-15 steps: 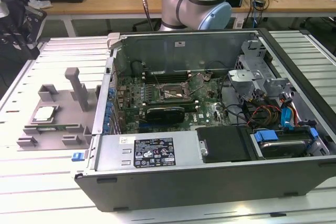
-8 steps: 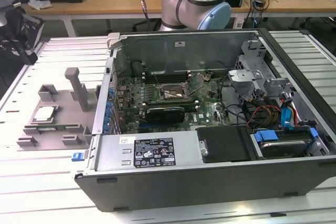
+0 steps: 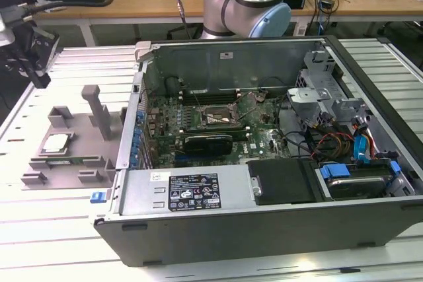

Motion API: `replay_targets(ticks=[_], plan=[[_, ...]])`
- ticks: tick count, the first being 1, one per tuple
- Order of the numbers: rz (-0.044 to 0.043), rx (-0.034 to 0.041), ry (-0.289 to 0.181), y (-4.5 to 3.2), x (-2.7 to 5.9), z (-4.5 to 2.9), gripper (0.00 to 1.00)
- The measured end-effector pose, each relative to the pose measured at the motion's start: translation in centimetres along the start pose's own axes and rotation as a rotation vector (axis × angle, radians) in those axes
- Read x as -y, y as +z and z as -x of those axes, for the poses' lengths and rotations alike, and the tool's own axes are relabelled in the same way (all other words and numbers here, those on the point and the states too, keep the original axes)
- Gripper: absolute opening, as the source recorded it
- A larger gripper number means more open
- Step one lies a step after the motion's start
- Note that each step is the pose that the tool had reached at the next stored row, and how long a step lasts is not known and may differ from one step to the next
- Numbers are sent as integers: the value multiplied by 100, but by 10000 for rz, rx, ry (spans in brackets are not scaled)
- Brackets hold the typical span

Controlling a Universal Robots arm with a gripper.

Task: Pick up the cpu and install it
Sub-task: 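Reach for the cpu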

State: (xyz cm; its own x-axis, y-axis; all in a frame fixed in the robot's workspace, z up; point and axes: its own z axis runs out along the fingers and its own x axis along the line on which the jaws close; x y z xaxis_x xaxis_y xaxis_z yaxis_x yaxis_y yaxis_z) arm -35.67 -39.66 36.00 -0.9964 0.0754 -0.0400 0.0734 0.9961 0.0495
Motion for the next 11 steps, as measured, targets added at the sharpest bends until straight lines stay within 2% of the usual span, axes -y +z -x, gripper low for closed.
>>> replay_targets(ticks=[1, 9, 11], plan=[[0, 0, -1, 42, -13, -15, 11], [-1, -2, 0, 208, -63, -87, 11], [-1, -4, 0, 269, -84, -110, 11]])
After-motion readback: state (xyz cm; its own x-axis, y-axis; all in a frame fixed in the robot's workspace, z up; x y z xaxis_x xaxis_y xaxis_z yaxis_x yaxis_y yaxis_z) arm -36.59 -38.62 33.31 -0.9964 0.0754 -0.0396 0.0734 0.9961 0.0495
